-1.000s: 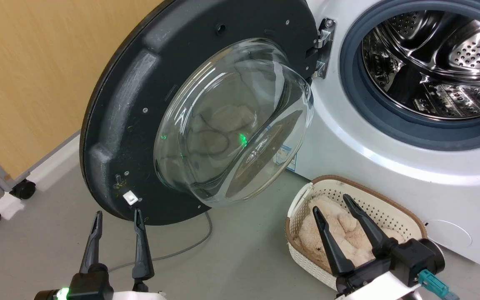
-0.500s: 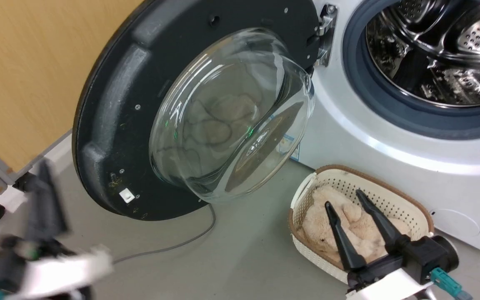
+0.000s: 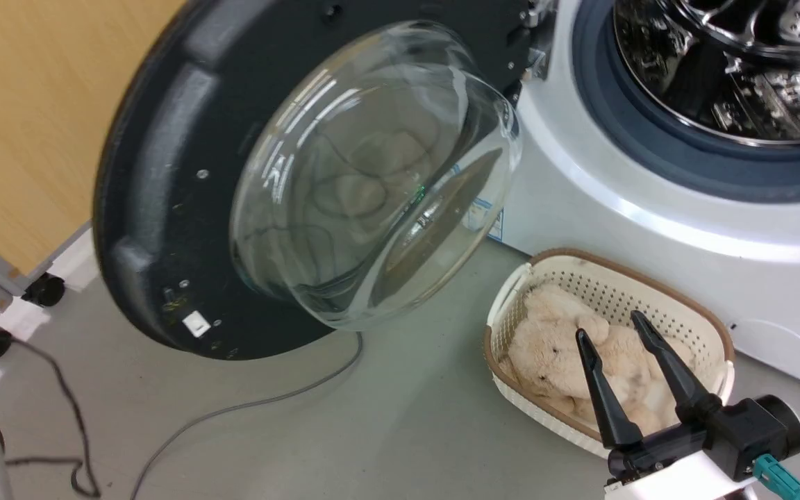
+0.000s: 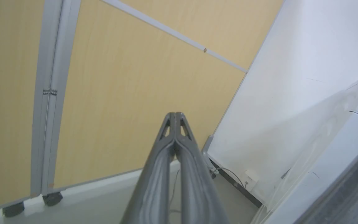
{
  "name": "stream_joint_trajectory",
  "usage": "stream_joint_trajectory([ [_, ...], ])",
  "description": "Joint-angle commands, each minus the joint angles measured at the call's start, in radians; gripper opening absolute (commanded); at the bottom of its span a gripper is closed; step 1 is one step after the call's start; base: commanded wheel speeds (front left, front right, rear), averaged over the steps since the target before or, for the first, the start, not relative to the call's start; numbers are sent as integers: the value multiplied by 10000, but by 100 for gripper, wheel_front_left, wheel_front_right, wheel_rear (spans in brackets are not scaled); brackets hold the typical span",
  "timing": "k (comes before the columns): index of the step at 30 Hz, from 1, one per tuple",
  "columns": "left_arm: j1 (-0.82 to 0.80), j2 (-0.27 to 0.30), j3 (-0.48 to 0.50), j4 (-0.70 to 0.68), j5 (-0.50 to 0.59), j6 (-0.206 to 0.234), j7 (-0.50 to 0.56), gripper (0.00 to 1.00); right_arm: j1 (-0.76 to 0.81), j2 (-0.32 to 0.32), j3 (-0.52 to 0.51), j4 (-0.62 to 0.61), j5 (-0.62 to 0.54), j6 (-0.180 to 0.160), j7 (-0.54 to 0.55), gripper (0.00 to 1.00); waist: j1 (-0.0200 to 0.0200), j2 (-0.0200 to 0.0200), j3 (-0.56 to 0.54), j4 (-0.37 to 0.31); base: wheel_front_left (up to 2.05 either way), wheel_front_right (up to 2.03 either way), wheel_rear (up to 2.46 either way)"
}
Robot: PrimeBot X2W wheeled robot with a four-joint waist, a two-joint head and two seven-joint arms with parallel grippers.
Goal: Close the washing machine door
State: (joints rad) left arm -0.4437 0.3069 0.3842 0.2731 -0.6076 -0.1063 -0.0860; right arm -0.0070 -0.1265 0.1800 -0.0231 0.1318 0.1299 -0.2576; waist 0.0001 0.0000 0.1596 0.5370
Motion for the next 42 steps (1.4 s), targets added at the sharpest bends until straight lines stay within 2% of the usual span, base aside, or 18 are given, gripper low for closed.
stream_joint_trajectory([
  [1,-174,5,41,182,-175,-43,129,0,87,-53,-20,-60,-68,8,-42,100,-1,0,88,-92,0,0,0],
  [9,-1828,147,1122,3369,-3856,-63,3904,0,-10,-212,21,-144,-94,8,-42,100,-1,0,446,-394,0,0,0],
  [16,-2154,234,1496,4286,-5889,-47,7171,0,-204,-295,55,-136,-92,8,-42,100,-1,0,642,-536,0,0,0],
  [22,-1755,269,1458,4029,-6570,-106,8725,0,-224,-214,-10,-57,-60,8,-42,100,-1,0,542,-577,0,0,0],
  [30,-991,-75,1222,3070,-7335,-146,10554,0,-22,73,-88,192,-113,8,-42,100,-1,0,-120,-624,0,0,0],
  [34,-431,-472,1014,2289,-7594,-123,11250,0,152,261,-151,270,-148,8,-42,100,-1,0,-491,-709,0,0,0],
  [42,706,-1467,309,282,-7894,227,12394,0,417,482,-469,294,-250,8,-42,100,-1,0,-887,-1111,0,0,0],
])
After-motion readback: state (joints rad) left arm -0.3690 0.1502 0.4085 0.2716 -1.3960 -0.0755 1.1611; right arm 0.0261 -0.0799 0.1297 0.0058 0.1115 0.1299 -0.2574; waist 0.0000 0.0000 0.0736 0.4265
